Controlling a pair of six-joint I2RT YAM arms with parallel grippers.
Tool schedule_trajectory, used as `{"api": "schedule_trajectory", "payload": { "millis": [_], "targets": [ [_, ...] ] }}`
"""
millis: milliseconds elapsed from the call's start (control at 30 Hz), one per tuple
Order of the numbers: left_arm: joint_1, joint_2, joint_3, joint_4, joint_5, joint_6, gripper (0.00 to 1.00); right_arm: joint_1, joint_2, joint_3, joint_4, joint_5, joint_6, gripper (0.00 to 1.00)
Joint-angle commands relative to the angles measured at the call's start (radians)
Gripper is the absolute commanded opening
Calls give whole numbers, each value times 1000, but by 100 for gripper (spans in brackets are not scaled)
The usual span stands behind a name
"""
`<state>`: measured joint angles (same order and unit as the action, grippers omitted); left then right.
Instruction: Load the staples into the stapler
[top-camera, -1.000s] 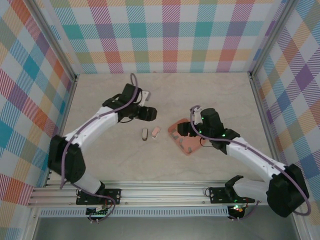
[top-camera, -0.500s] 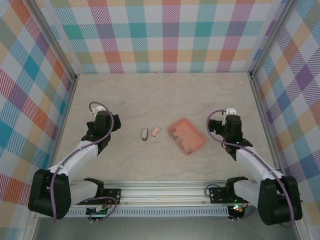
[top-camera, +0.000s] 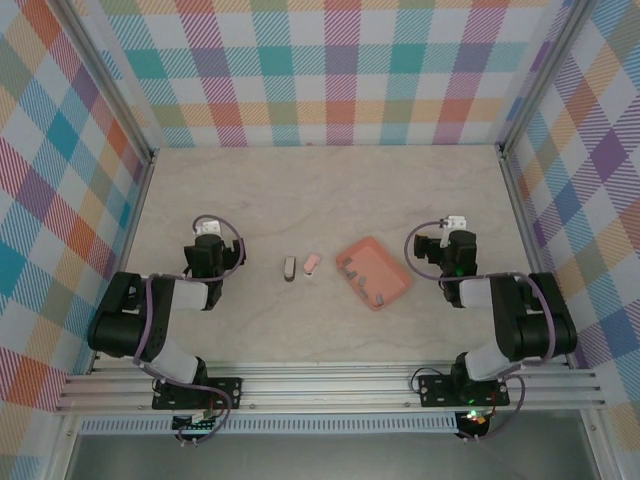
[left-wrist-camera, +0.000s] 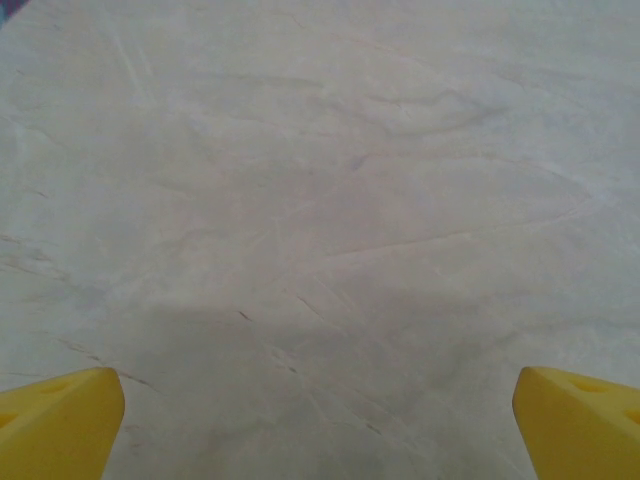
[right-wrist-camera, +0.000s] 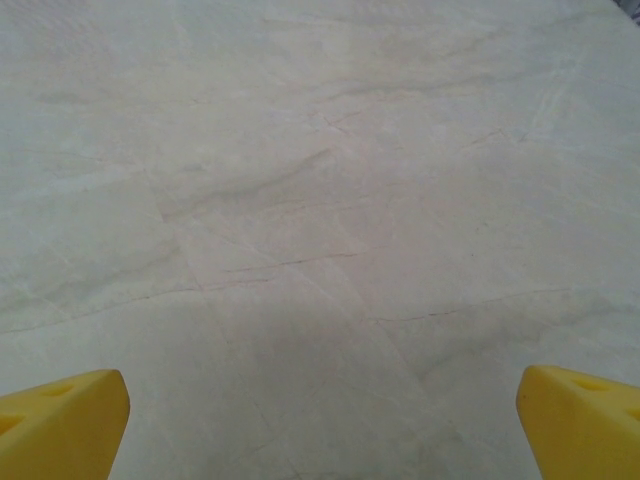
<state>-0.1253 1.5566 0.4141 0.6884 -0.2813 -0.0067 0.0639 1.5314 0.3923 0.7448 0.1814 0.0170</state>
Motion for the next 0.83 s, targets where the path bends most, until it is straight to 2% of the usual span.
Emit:
{"api": "schedule_trajectory", "payload": {
  "millis": [0,800],
  "targets": [
    [39,0,3,111,31,-5,100,-18,9,2,125,-67,0,99],
    [33,-1,-7,132,13,-8,100,-34,4,10,105,-95,5,99]
  ]
}}
